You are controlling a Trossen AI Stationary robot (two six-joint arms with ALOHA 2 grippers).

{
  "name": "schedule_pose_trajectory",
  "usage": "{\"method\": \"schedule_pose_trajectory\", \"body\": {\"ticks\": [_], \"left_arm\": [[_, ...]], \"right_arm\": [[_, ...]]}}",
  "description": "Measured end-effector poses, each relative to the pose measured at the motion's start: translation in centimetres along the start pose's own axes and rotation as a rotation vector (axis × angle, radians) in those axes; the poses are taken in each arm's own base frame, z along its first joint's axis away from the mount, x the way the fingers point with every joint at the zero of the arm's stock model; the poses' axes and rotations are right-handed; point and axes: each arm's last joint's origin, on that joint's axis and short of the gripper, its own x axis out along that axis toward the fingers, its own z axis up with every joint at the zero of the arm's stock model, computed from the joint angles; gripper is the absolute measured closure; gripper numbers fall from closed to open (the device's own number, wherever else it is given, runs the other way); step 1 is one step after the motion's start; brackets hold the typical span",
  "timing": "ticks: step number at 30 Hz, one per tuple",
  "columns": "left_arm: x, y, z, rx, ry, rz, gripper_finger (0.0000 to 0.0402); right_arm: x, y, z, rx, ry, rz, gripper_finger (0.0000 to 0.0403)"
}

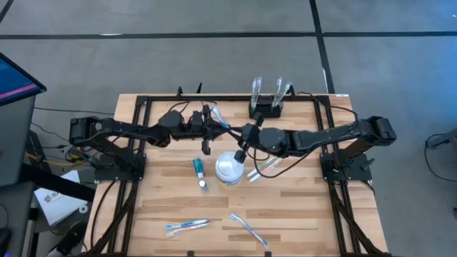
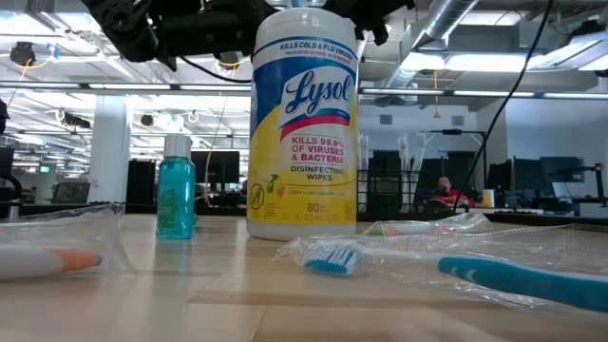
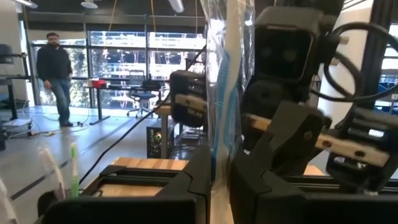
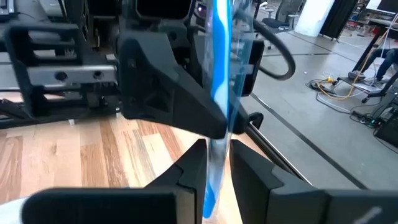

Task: Pick & Place toothbrushing station
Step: Put the top right blue toothbrush into the black mesh organizer

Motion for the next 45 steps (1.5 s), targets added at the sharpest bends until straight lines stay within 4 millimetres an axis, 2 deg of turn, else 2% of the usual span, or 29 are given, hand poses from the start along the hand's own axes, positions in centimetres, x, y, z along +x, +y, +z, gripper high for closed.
{"method": "schedule_pose_trajectory", "body": {"ticks": [10,24,27,37,41,45], "left_arm": [[0.0,0.2,-0.4,-0.006,0.043,0.005,0.0385],[-0.1,0.2,-0.9,0.011,0.095,0.000,0.0385],[-0.1,0.2,-0.9,0.012,0.094,0.000,0.0385],[-0.1,0.1,-0.9,0.040,0.093,-0.005,0.0385],[0.0,0.0,-0.9,0.042,0.094,-0.008,0.0385],[0.0,0.0,-0.9,0.049,0.095,-0.008,0.0385]], "right_arm": [[-0.6,-0.3,1.1,0.009,-0.065,0.044,0.0341],[0.2,-1.5,2.3,0.029,-0.180,0.171,0.0337],[0.3,-1.7,2.3,0.030,-0.180,0.170,0.0317],[0.5,-2.4,2.8,0.056,-0.226,0.146,0.0206],[0.6,-2.6,2.8,0.062,-0.231,0.141,0.0193],[0.7,-2.8,2.8,0.084,-0.231,0.160,0.0201]]}}
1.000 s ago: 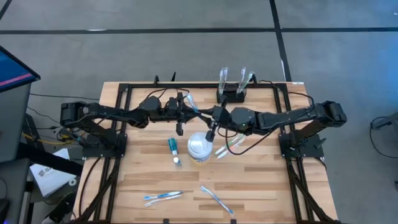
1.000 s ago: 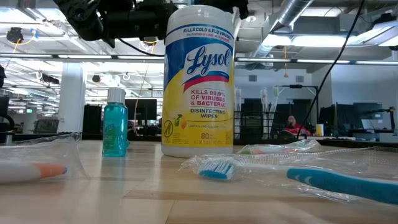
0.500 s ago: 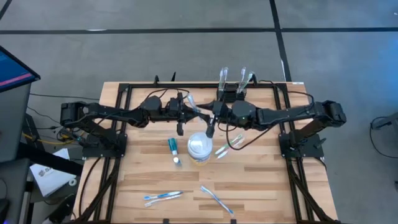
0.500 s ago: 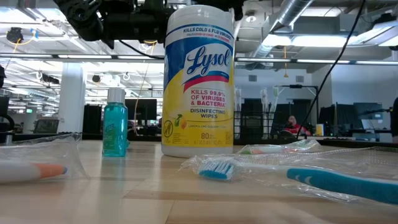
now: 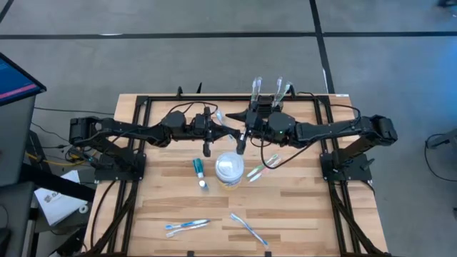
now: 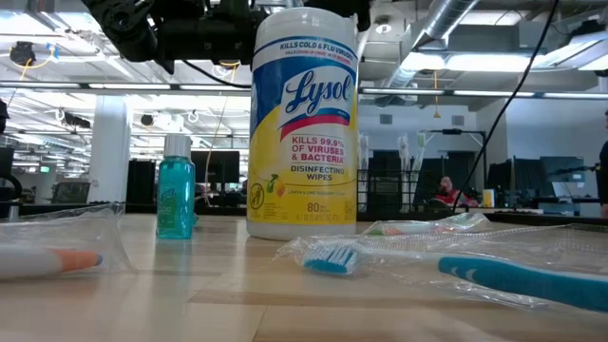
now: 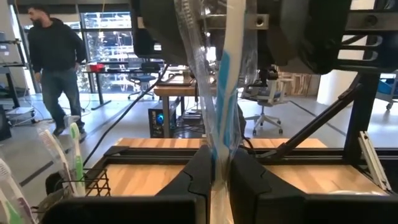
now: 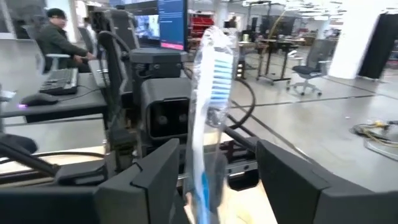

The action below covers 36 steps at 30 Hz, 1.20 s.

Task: Pick & Place toothbrushing station
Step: Put the top right blue toothbrush into the black mesh organizer

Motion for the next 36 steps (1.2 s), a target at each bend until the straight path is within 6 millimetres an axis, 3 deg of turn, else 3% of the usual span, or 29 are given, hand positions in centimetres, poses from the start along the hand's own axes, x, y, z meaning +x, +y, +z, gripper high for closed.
{"method": "schedule_pose_trajectory", "body": {"ticks": [14,36], "left_arm": [[0.00,0.00,-0.06,0.014,0.006,0.000,0.0385],[0.00,0.08,-0.11,0.014,0.011,0.030,0.0385]], "right_arm": [[0.47,-0.38,0.03,0.045,-0.034,0.057,0.0257],[0.55,-0.75,0.31,0.068,-0.060,0.080,0.0275]]}}
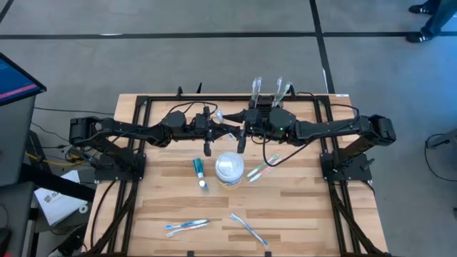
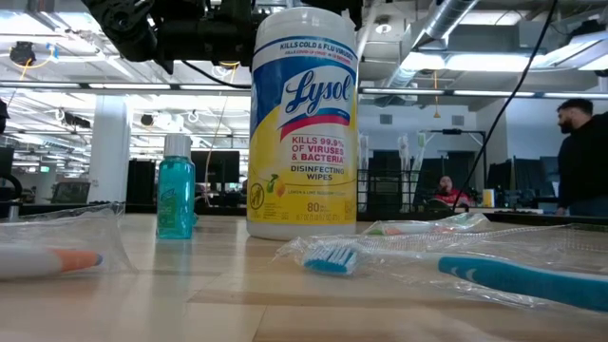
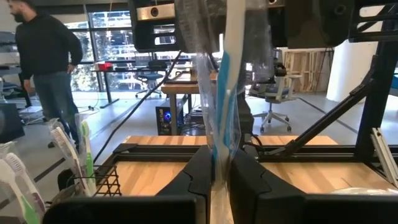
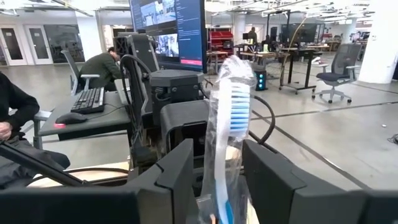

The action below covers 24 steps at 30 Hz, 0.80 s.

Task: Pick & Place toothbrushing station
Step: Put the top right blue toothbrush into the black mesh organizer

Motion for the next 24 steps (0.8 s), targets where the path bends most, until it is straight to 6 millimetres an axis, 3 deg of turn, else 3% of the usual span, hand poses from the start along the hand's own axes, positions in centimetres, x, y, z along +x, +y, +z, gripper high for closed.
{"method": "schedule_pose_trajectory", "body": {"ticks": [10,17,24], "left_arm": [[0.0,0.0,0.0,0.000,0.000,0.008,0.0385],[0.0,0.0,0.0,0.000,0.001,0.008,0.0385],[0.0,0.0,-0.3,0.000,0.028,0.008,0.0383]], "right_arm": [[0.0,0.0,0.1,0.003,-0.014,0.007,0.0280],[3.0,0.0,-1.9,0.000,0.049,0.047,0.0280],[3.9,0.1,-0.1,-0.035,0.087,0.044,0.0280]]}}
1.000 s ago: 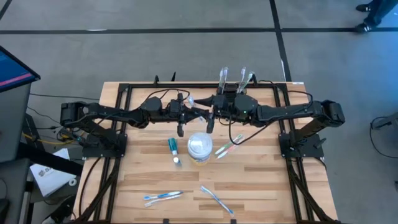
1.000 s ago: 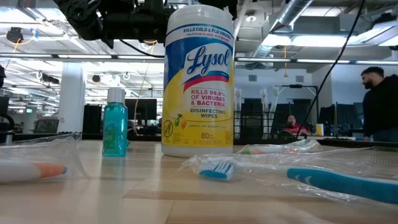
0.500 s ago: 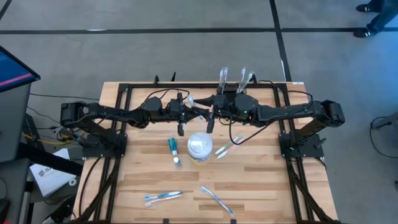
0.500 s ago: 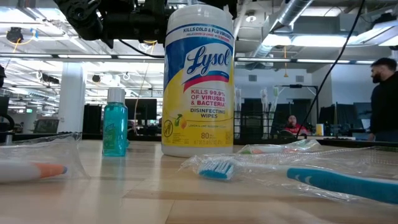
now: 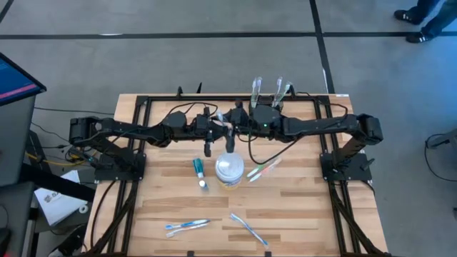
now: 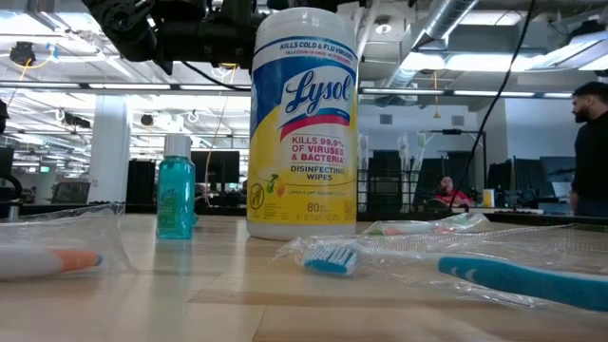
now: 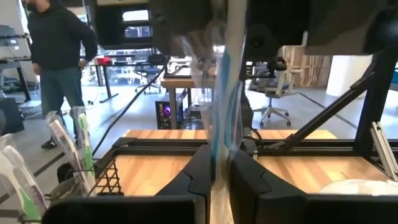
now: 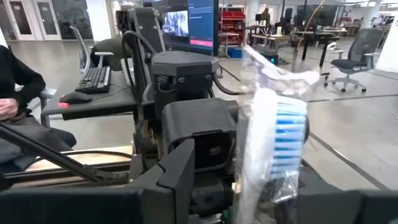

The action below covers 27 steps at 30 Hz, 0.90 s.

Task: Pick & Place toothbrushing station
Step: Put the top right blue toothbrush into the black mesh organizer

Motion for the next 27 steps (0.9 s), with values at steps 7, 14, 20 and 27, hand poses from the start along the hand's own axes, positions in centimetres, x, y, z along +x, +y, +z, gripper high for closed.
{"method": "schedule_pose_trajectory", "body": {"ticks": [7,14,20,27], "left_arm": [[0.00,0.01,-0.03,0.004,0.003,0.001,0.0383],[0.00,0.06,-0.02,0.004,0.002,0.014,0.0383],[0.00,0.06,-0.03,0.004,0.003,0.014,0.0383],[-0.01,0.05,-0.07,0.003,0.008,0.010,0.0354]], "right_arm": [[0.02,-0.04,-0.25,-0.009,0.028,-0.002,0.0282],[0.04,-0.24,-0.38,-0.010,0.042,-0.008,0.0288],[0.04,-0.24,-0.39,-0.010,0.043,-0.005,0.0350],[-0.28,-0.25,0.07,-0.033,0.030,0.010,0.0401]]}}
